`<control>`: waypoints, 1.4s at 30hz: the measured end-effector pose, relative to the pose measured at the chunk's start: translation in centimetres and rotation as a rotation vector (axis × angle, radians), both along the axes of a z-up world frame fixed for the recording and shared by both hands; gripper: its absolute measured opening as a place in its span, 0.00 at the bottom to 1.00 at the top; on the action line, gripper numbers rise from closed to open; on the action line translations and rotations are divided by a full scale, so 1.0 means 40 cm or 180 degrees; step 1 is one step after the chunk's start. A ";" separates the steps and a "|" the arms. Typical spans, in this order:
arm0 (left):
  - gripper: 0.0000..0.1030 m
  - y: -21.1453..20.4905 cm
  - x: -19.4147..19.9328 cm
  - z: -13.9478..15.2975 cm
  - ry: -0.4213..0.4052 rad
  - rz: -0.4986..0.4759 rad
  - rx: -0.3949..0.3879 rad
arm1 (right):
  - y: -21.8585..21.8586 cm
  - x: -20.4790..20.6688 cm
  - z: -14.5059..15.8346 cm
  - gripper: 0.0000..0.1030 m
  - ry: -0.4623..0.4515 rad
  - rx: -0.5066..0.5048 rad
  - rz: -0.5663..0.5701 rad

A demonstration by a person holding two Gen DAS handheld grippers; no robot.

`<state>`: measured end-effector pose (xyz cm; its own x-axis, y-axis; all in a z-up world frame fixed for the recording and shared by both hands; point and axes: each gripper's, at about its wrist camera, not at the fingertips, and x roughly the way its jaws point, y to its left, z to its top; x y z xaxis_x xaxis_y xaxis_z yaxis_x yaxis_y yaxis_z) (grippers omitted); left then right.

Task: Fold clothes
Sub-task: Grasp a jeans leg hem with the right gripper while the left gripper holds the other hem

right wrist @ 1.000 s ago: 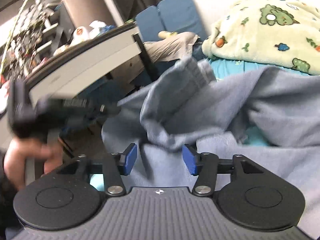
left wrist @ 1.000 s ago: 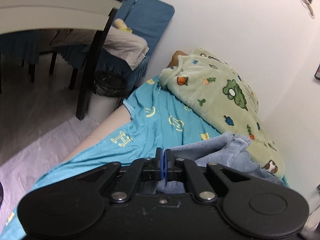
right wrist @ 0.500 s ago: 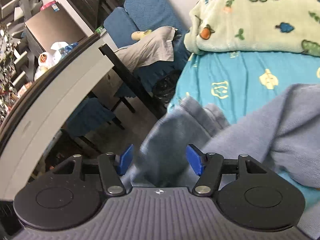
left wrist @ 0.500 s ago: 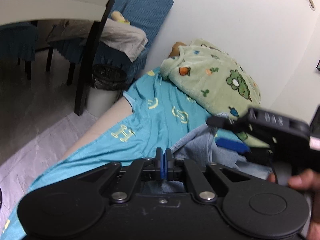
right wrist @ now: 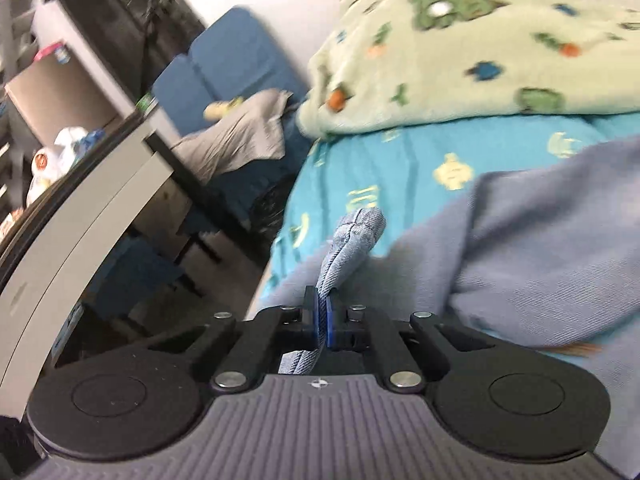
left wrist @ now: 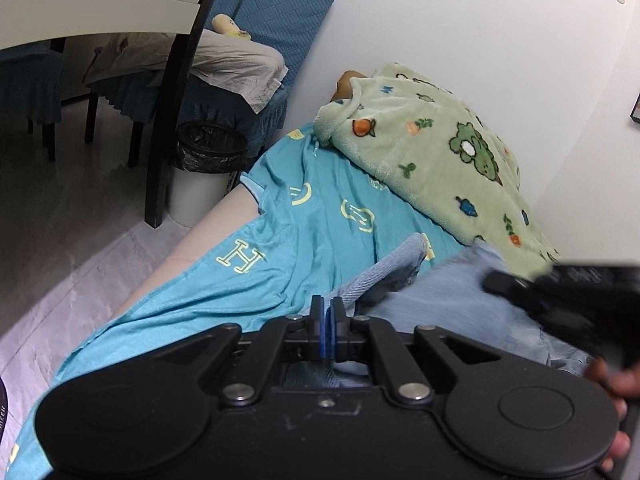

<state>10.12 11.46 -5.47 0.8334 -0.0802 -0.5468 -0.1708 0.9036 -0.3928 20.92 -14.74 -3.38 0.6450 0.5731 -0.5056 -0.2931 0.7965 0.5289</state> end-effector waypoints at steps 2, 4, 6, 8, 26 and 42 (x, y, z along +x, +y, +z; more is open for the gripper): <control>0.02 -0.001 0.002 -0.001 0.0025 -0.0031 -0.0015 | -0.048 -0.028 -0.002 0.03 -0.0042 -0.0013 -0.0148; 0.02 -0.008 -0.001 -0.002 0.0028 -0.0042 0.0026 | -0.099 -0.050 -0.012 0.03 -0.0023 0.0052 -0.0333; 0.02 -0.015 -0.001 -0.004 0.0038 -0.0054 0.0077 | -0.141 -0.064 -0.026 0.03 0.0017 0.0123 -0.0522; 0.03 -0.023 0.002 -0.007 0.0054 -0.0067 0.0134 | -0.174 -0.078 -0.042 0.03 0.0012 0.0051 -0.0729; 0.41 -0.128 0.204 -0.074 0.0451 -0.0595 0.0918 | -0.252 -0.074 -0.201 0.03 0.0198 0.0082 -0.1074; 0.01 0.028 0.089 0.034 -0.0049 0.0117 -0.0071 | -0.210 -0.088 -0.104 0.03 -0.0424 -0.0056 -0.0805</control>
<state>13.69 12.58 -4.11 0.8443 -0.0613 -0.5324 -0.1977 0.8878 -0.4157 17.38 -23.14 -7.55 0.8277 0.3775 -0.4152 -0.1500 0.8618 0.4846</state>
